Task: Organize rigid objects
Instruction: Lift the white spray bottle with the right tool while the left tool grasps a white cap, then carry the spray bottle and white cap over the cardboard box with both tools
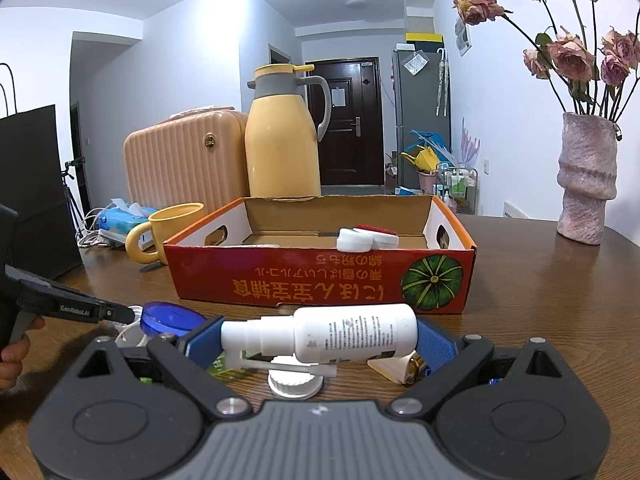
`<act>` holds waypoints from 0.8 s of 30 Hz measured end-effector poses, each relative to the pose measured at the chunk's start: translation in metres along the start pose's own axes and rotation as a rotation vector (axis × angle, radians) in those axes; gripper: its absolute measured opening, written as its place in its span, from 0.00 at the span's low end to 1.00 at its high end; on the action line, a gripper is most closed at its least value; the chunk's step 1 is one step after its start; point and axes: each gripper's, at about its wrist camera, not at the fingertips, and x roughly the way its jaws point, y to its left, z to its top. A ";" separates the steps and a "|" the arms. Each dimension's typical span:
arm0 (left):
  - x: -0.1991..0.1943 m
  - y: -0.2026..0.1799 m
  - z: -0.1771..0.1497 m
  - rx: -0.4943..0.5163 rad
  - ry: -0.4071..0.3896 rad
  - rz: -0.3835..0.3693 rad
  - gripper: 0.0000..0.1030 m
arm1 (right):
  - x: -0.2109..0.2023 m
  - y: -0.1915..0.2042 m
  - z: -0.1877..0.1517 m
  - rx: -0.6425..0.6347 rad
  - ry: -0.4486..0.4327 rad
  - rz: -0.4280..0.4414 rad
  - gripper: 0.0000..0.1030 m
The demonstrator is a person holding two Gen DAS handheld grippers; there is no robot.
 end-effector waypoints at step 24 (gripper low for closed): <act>-0.074 -0.034 -0.020 -0.046 -0.205 0.078 0.06 | -0.020 0.002 0.002 0.021 -0.055 0.036 0.95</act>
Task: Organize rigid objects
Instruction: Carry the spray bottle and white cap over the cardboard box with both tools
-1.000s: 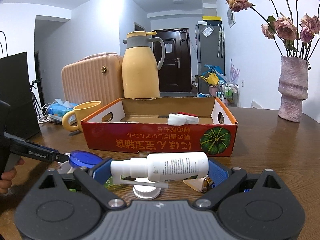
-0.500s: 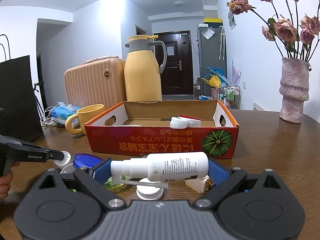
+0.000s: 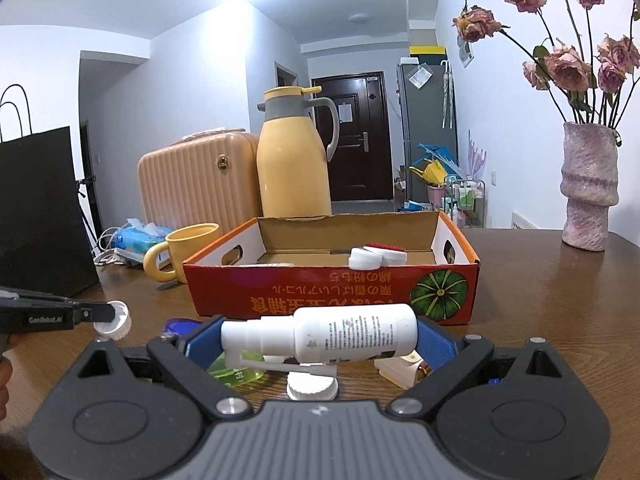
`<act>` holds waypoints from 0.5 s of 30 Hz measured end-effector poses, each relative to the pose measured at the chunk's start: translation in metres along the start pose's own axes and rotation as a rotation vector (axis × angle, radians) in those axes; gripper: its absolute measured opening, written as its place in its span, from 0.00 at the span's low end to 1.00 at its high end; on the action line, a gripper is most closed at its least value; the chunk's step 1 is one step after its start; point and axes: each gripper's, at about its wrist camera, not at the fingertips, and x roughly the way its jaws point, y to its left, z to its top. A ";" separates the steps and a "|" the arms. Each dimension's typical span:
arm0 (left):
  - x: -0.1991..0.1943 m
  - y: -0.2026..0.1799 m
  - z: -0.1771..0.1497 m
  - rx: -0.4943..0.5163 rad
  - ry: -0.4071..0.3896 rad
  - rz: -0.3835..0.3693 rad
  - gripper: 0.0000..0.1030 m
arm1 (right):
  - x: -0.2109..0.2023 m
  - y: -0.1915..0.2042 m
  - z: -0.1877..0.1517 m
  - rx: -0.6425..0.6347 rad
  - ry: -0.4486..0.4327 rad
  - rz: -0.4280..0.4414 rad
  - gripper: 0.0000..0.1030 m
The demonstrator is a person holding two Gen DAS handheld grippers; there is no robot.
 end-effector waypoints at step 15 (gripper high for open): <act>-0.030 -0.041 0.008 -0.067 -0.055 -0.068 0.06 | -0.017 -0.003 0.011 0.028 -0.047 -0.024 0.95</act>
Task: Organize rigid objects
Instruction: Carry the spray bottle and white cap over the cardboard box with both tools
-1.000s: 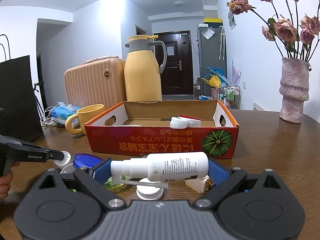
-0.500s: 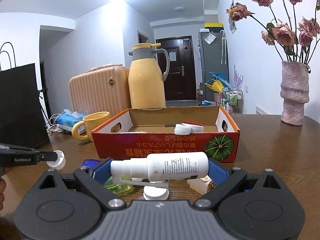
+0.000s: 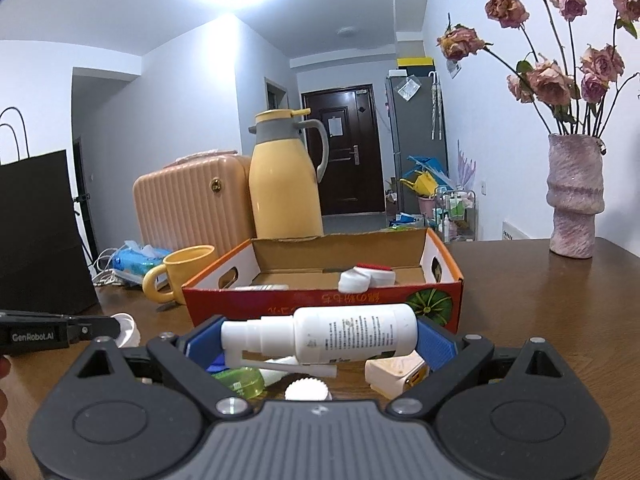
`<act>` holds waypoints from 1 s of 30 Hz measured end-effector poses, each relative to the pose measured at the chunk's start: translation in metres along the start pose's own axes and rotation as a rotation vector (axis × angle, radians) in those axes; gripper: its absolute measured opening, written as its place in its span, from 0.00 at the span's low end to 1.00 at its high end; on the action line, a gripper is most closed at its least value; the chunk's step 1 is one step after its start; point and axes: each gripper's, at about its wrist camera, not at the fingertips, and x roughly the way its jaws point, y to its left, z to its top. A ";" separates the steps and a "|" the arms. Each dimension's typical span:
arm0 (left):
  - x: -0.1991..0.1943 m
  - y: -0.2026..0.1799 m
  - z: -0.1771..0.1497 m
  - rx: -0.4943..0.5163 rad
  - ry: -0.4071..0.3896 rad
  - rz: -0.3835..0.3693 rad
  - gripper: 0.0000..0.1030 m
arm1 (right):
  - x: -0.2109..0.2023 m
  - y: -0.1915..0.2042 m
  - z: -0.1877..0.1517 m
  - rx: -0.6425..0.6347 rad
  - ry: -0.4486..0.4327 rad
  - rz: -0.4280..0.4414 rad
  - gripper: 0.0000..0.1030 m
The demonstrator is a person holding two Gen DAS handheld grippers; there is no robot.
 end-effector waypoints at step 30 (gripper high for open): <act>0.051 -0.050 0.082 -0.065 -0.112 0.026 0.06 | 0.056 -0.014 0.070 -0.028 -0.043 -0.113 0.95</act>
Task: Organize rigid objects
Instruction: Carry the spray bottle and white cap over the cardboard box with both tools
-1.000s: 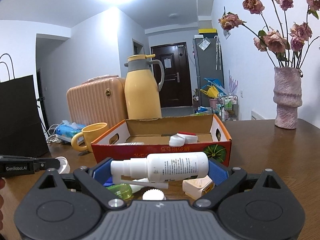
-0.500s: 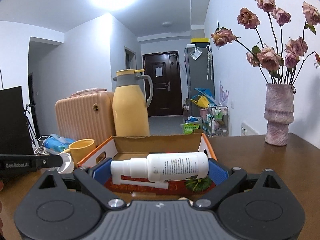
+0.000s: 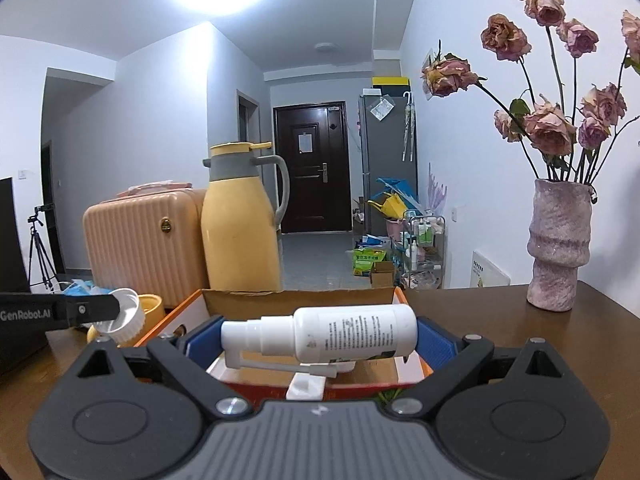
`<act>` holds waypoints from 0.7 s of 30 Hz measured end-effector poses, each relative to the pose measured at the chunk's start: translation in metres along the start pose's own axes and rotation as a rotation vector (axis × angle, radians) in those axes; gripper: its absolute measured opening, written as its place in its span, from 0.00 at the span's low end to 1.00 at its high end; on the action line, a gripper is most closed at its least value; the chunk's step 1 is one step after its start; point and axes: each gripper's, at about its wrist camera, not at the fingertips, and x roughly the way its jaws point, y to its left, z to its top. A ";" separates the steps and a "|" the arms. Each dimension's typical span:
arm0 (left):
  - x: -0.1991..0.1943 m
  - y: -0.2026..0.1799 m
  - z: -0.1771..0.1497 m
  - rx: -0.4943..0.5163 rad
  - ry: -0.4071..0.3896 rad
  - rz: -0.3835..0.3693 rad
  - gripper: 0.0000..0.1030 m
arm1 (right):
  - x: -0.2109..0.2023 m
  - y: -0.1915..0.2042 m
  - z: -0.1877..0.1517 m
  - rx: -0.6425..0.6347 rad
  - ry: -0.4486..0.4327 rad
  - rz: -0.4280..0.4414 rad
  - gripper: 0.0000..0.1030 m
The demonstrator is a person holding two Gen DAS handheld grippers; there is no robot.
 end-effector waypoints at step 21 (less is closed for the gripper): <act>0.087 -0.003 0.017 -0.003 0.082 0.084 0.06 | 0.093 -0.019 0.018 0.067 0.114 -0.053 0.95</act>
